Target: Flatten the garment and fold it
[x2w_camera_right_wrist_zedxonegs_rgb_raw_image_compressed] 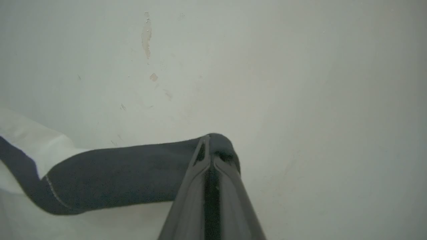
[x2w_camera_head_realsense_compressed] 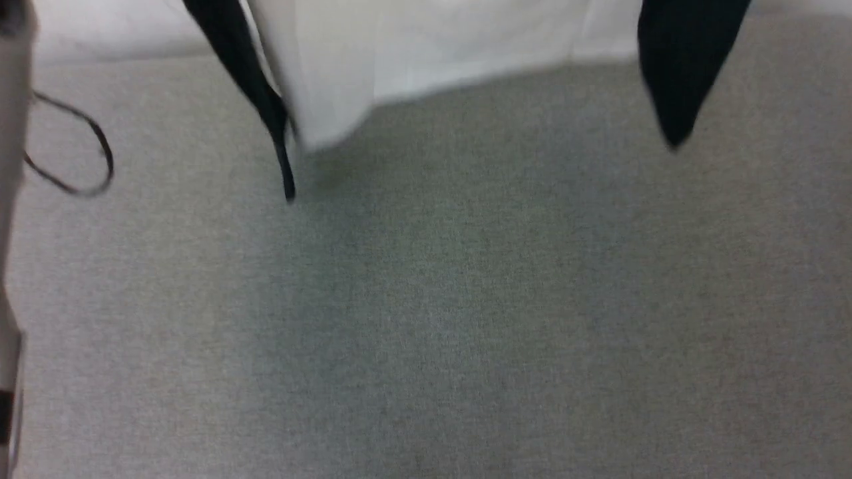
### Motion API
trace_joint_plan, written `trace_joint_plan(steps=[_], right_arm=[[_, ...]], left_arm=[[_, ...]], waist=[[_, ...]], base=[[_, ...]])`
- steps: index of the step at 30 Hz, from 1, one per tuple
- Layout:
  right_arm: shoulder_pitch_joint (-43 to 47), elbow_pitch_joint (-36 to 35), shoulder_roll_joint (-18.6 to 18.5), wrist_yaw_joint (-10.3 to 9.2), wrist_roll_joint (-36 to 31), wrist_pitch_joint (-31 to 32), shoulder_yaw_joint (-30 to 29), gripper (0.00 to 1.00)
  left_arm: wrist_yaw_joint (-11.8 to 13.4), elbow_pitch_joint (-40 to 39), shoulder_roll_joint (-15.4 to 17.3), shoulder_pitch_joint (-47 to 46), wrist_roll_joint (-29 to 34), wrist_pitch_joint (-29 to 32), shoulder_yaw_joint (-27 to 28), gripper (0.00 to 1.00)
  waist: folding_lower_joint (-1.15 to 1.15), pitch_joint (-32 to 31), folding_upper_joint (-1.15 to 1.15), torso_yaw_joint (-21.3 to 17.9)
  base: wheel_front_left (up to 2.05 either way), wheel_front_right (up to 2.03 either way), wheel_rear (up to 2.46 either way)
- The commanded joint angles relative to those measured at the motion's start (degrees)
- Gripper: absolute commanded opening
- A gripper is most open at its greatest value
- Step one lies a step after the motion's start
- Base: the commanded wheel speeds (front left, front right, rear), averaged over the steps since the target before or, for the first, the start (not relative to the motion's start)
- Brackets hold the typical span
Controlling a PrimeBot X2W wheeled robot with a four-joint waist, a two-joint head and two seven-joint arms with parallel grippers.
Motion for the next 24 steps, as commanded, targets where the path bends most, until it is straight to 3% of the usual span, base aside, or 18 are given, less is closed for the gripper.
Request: trace_joint_plan(steps=[1, 7, 13, 19, 24], right_arm=[[-1.62, 1.15, -0.08, -0.05, -0.70, -0.78, 0.53, 0.00], [-11.99, 10.05, -2.09, -0.05, -4.03, -5.05, 3.69, 0.00], [-16.96, 16.25, -4.93, -0.05, -5.45, -9.35, 6.20, 0.00], [-15.99, 19.56, -5.73, -0.05, -5.10, -13.02, 7.22, 0.00], [-11.22, 17.17, -6.84, -0.05, -2.04, -14.22, 8.71, 0.00]], left_arm=[[-0.49, 0.93, -0.18, -1.61, 0.86, -1.00, -0.07, 0.00], [0.75, 7.66, -1.49, -9.26, 4.48, -8.83, 0.97, 0.00], [0.71, 12.37, -2.44, -12.18, 5.58, -16.68, 1.81, 0.00], [-0.74, 15.03, -3.14, -10.05, 4.70, -20.97, 1.51, 0.00], [-3.02, 13.44, -2.11, -5.76, 4.04, -20.88, -0.12, 0.00]], waist=[[-0.02, 7.43, 0.00, -0.53], [-0.02, 13.99, 0.00, 0.96], [-0.02, 19.17, 0.00, 2.28], [-0.02, 23.36, 0.00, 2.89], [-0.02, 24.01, 0.00, 3.23]], base=[[0.00, 0.00, 0.00], [0.00, 0.00, 0.00], [0.00, 0.00, 0.00], [0.00, 0.00, 0.00], [0.00, 0.00, 0.00]])
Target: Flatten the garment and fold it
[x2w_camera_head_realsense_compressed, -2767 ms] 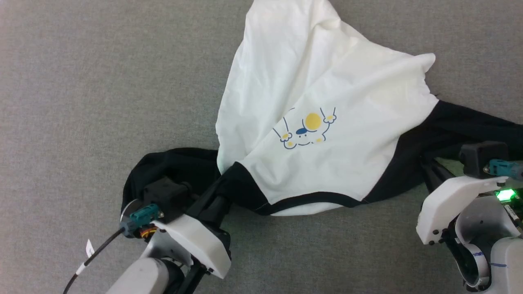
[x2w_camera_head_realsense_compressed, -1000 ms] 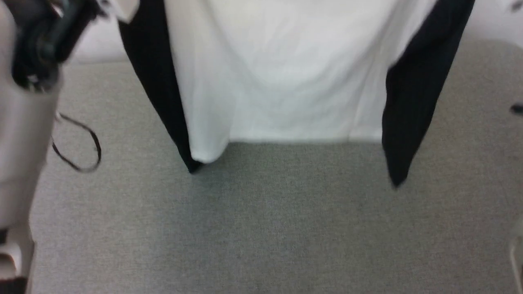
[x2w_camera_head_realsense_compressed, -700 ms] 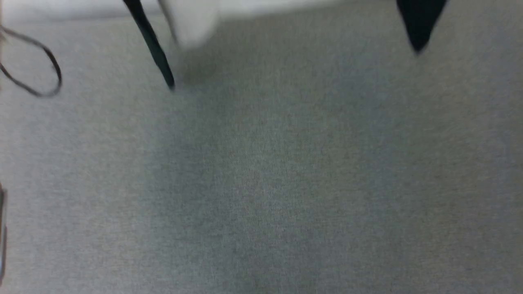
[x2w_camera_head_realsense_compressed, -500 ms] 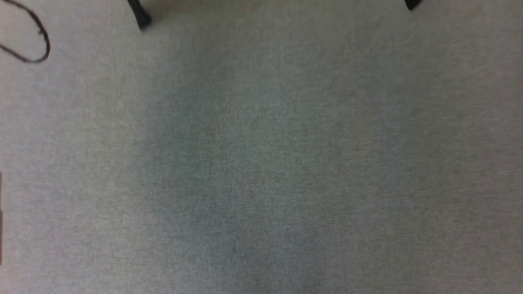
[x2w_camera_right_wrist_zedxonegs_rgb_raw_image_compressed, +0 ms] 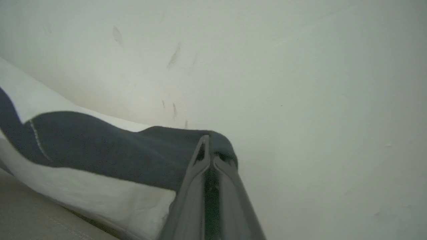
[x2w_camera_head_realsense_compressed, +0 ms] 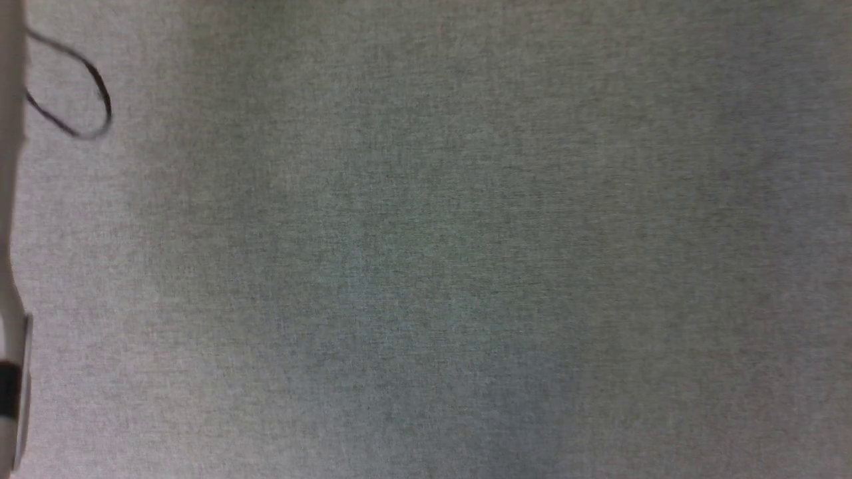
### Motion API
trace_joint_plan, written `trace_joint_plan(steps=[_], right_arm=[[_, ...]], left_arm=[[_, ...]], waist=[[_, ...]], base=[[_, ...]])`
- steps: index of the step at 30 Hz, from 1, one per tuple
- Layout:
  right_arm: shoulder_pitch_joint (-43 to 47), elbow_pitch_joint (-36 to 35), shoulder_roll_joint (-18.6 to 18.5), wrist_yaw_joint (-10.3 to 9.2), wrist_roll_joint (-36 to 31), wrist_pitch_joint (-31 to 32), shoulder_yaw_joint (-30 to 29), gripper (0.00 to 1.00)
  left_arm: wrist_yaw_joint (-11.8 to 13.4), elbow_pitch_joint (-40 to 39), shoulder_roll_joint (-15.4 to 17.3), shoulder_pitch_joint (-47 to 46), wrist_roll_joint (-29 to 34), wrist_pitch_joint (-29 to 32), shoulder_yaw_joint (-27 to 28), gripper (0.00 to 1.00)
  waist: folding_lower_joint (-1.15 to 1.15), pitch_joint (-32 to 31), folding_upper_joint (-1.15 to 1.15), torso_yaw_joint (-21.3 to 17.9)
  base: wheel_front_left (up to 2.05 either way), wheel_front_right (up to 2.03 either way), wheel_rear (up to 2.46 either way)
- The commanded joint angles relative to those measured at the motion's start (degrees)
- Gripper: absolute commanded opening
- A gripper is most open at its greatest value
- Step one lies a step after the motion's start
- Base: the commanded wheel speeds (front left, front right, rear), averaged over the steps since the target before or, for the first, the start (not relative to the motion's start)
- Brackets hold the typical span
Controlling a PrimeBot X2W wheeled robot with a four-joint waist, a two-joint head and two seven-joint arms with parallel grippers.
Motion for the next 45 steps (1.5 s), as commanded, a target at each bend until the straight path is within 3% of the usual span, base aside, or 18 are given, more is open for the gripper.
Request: trace_joint_plan(steps=[1, 6, 12, 20, 28, 34, 45], right_arm=[[1.97, -1.41, -0.82, -0.12, 1.16, -0.06, 0.13, 0.00], [12.18, -10.28, -3.65, -0.12, 5.84, 1.64, -0.31, 0.00], [29.79, -23.59, -4.55, -0.12, 9.22, 4.72, -5.16, 0.00], [54.14, -38.06, 0.62, -0.12, 8.88, 6.42, -11.57, 0.00], [74.10, -42.97, 6.83, -0.12, 7.10, 4.91, -15.55, 0.00], [85.16, -44.80, 9.01, -0.12, 5.73, 4.75, -17.71, 0.00], [100.09, -45.72, 10.95, -0.12, 7.02, 11.88, -18.37, 0.00]], left_arm=[[-0.64, -1.22, 0.85, 1.54, -0.52, 0.24, -0.31, 0.00], [-0.89, -9.05, 3.59, 10.36, -0.81, 2.56, -2.29, 0.00], [3.71, -22.41, 6.68, 26.32, -3.13, 5.86, -2.40, 0.00], [12.93, -36.95, 8.95, 50.04, -3.45, 5.58, -3.40, 0.00], [19.42, -41.28, 9.57, 67.71, -2.90, 4.80, -6.60, 0.00], [20.73, -42.87, 10.37, 75.96, -4.96, 7.58, -9.48, 0.00], [19.07, -44.69, 12.52, 84.70, -9.95, 13.77, -14.57, 0.00]], waist=[[-0.02, 0.91, 0.00, 0.83], [-0.02, -1.21, 0.00, 1.22], [-0.02, -5.48, 0.00, 0.71], [-0.02, -13.10, 0.00, -0.51], [-0.02, -21.36, 0.00, -0.43], [-0.02, -25.63, 0.00, 0.27], [-0.02, -30.61, 0.00, 0.16]], base=[[0.00, 0.00, 0.00], [0.00, 0.00, 0.00], [0.00, 0.00, 0.00], [0.00, 0.00, 0.00], [0.00, 0.00, 0.00], [0.00, 0.00, 0.00], [0.00, 0.00, 0.00]])
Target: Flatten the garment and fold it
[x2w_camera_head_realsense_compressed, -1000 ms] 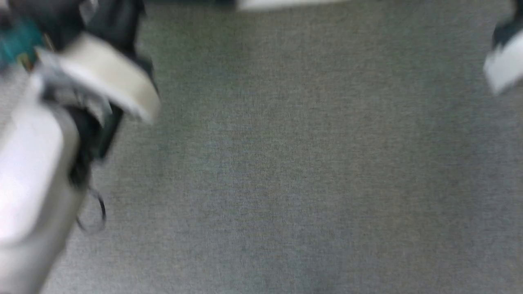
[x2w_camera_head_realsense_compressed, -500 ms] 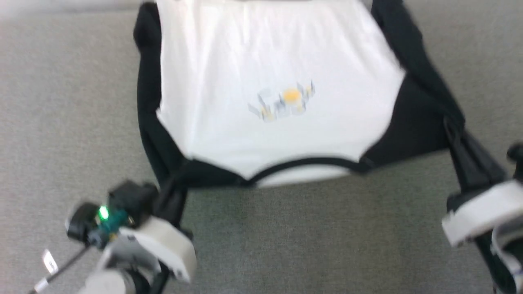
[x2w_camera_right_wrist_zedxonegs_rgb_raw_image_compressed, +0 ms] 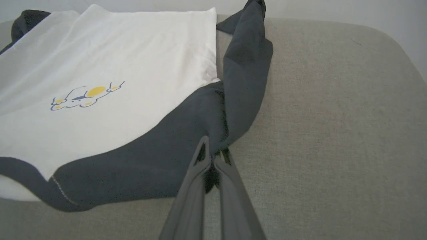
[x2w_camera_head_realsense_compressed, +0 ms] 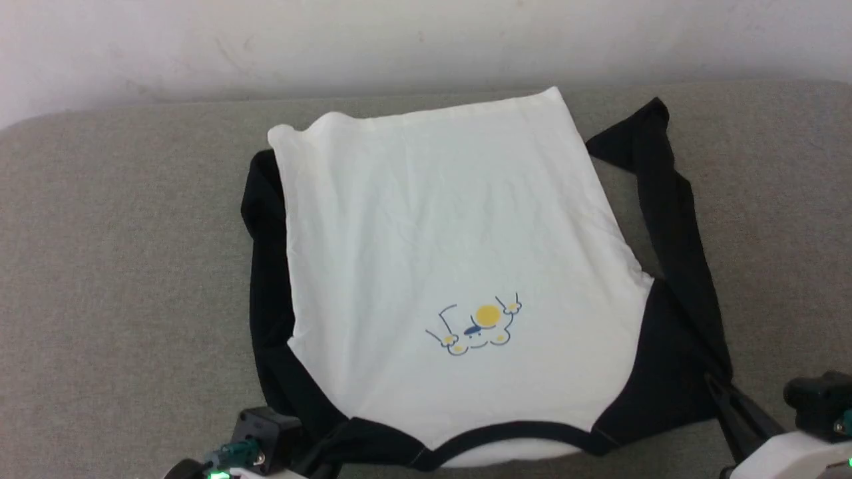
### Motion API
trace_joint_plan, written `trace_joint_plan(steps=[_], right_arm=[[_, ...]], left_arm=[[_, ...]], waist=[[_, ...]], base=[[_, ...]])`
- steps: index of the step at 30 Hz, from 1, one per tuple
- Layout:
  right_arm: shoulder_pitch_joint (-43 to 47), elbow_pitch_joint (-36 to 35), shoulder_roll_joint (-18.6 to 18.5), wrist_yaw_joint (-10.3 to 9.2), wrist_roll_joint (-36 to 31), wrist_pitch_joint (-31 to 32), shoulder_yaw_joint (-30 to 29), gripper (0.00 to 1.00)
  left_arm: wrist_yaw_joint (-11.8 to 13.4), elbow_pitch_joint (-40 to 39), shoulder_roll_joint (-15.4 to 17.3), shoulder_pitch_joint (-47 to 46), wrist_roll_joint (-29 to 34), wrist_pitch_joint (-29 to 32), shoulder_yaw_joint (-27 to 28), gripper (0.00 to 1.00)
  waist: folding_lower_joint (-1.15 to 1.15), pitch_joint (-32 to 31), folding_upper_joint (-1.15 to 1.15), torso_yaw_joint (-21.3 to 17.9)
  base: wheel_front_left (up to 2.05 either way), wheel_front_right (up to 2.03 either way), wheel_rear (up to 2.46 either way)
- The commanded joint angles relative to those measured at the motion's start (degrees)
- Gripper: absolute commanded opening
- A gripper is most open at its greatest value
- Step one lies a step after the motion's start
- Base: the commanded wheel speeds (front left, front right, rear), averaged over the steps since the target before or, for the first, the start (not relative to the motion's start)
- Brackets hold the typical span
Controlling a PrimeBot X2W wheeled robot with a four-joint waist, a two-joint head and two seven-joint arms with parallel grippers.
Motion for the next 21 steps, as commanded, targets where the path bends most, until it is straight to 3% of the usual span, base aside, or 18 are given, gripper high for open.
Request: trace_joint_plan(steps=[1, 10, 21], right_arm=[[2.07, -0.23, 0.35, -0.10, 0.45, 1.06, -0.12, 0.00], [9.85, -0.30, 0.96, -0.10, 1.45, 8.99, 1.12, 0.00], [10.01, 5.88, 0.78, -0.10, -1.83, 6.16, 2.26, 0.00]], left_arm=[[-0.41, -0.24, 0.42, 1.31, -0.75, 0.39, -0.50, 0.00], [-1.29, 1.08, 1.14, 5.75, -3.34, 1.26, -2.38, 0.00], [-5.50, 10.95, -2.03, 4.10, -2.14, -0.40, -6.50, 0.00]], waist=[[0.01, -1.84, 0.00, 0.08], [0.01, -4.57, 0.00, -0.01], [0.01, -5.91, 0.00, 0.15]], base=[[0.00, 0.00, 0.00], [0.00, 0.00, 0.00], [0.00, 0.00, 0.00]])
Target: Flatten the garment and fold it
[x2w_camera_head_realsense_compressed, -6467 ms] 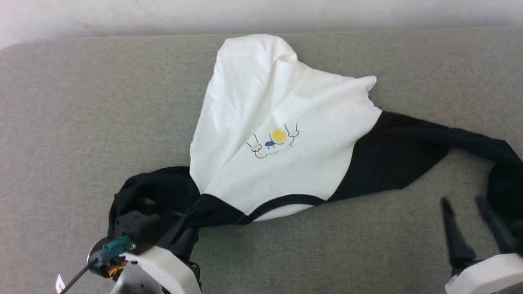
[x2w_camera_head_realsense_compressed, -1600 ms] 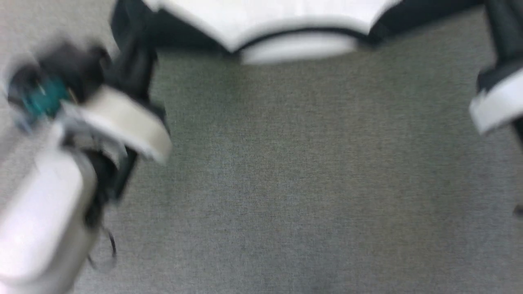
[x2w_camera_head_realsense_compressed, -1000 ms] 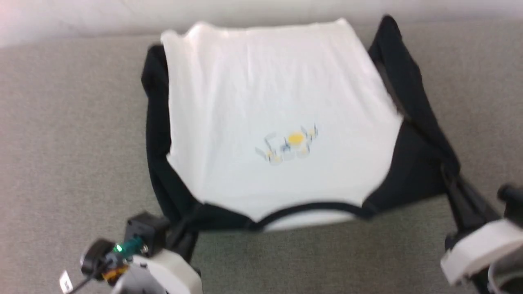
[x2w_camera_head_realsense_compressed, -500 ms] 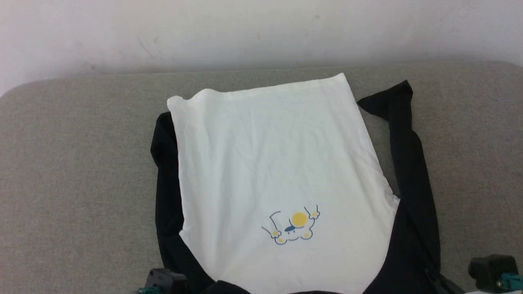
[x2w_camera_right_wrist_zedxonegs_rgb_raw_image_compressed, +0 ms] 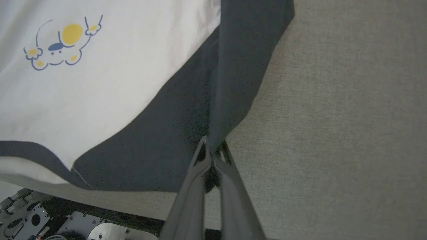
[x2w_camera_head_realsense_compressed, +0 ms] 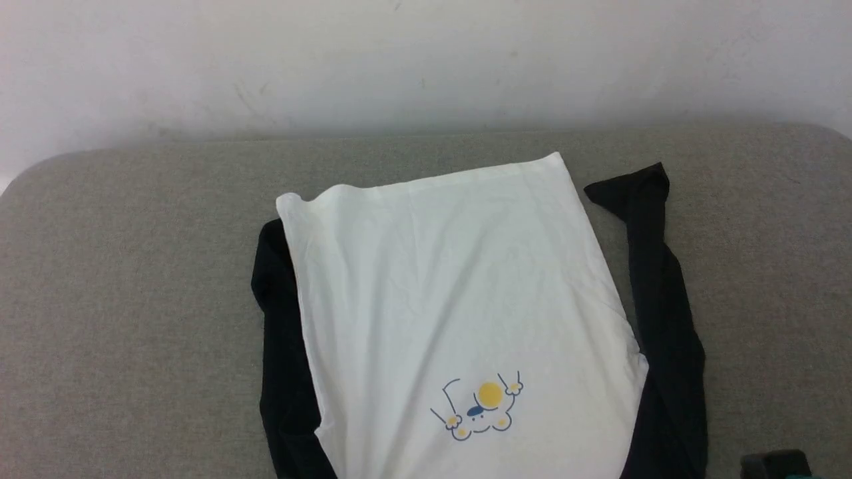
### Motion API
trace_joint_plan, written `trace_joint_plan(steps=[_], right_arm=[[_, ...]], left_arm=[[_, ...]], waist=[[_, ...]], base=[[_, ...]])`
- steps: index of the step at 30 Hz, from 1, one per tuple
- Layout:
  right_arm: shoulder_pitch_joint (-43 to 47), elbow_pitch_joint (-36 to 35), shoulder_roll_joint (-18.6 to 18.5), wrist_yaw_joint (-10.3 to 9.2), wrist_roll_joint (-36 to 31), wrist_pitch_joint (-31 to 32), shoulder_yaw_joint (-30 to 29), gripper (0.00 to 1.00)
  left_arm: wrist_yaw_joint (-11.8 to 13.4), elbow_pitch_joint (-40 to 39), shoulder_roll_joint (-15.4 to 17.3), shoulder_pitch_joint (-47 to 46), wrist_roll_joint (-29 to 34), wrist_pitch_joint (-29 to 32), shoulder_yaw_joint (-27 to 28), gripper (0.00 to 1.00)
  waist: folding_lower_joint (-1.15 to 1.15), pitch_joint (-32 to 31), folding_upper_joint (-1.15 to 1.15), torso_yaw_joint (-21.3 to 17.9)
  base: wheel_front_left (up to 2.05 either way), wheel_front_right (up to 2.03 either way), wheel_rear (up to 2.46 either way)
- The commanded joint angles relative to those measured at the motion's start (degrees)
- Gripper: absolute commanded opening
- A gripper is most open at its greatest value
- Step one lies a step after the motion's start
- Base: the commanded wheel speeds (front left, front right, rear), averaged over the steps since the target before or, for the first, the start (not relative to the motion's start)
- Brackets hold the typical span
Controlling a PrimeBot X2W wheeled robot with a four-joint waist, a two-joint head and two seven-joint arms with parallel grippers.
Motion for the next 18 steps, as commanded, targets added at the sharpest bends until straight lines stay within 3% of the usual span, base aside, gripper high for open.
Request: trace_joint_plan(steps=[1, 4, 5, 7, 8, 9, 10, 14, 18], right_arm=[[-0.40, 1.59, 0.30, -0.05, -0.58, -1.53, -0.02, 0.00], [-0.88, 3.35, 0.71, -0.05, -0.86, -2.64, 0.33, 0.00], [-1.22, 4.24, 0.89, -0.05, -0.91, -3.29, 0.56, 0.00], [-1.87, 5.97, 1.21, -0.05, -1.01, -4.55, 0.83, 0.06], [-2.24, 6.69, 1.26, -0.05, -1.18, -5.37, 0.96, 0.34], [-2.51, 7.38, 1.32, -0.05, -1.32, -6.03, 0.99, 0.85], [-2.71, 8.00, 1.38, -0.05, -1.38, -6.48, 1.05, 1.00], [-3.01, 8.45, 1.47, -0.05, 0.06, -6.37, 1.38, 1.00], [-1.34, 4.38, 0.97, -0.05, 3.98, -1.51, 0.31, 1.00]], left_arm=[[-0.93, 1.68, -0.72, -1.19, 0.43, -0.46, -0.43, 0.00], [-1.58, 3.68, -1.62, -2.03, 0.38, -1.42, -0.39, 0.00], [-2.00, 4.98, -1.97, -2.47, 0.51, -1.84, -0.51, 0.09], [-2.58, 7.34, -2.84, -3.35, 0.58, -2.68, -0.55, 0.61], [-2.82, 8.40, -3.26, -3.61, 0.34, -2.76, -0.60, 0.94], [-3.08, 9.25, -3.64, -3.82, 0.08, -2.86, -0.64, 1.00], [-3.16, 9.89, -4.09, -3.89, -0.34, -3.23, -0.41, 1.00], [-2.51, 10.35, -5.18, -2.44, -3.60, -3.64, 1.24, 1.00], [-1.07, 5.63, -3.62, 1.92, -9.00, -1.58, 3.66, 1.00]], waist=[[0.00, -0.06, 0.00, 0.05], [0.00, -0.02, 0.00, 0.16], [0.00, 0.03, 0.00, 0.20], [0.00, 0.08, 0.00, 0.32], [0.00, 0.06, 0.00, 0.34], [0.00, 0.05, 0.00, 0.36], [0.00, 0.07, 0.00, 0.37], [0.00, 0.16, 0.00, 0.29], [0.00, 0.05, 0.00, 0.21]], base=[[0.00, 0.00, 0.00], [0.00, 0.00, 0.00], [0.00, 0.00, 0.00], [0.00, 0.00, 0.00], [0.00, 0.00, 0.00], [0.00, 0.00, 0.00], [0.00, 0.00, 0.00], [0.00, 0.00, 0.00], [0.00, 0.00, 0.00]])
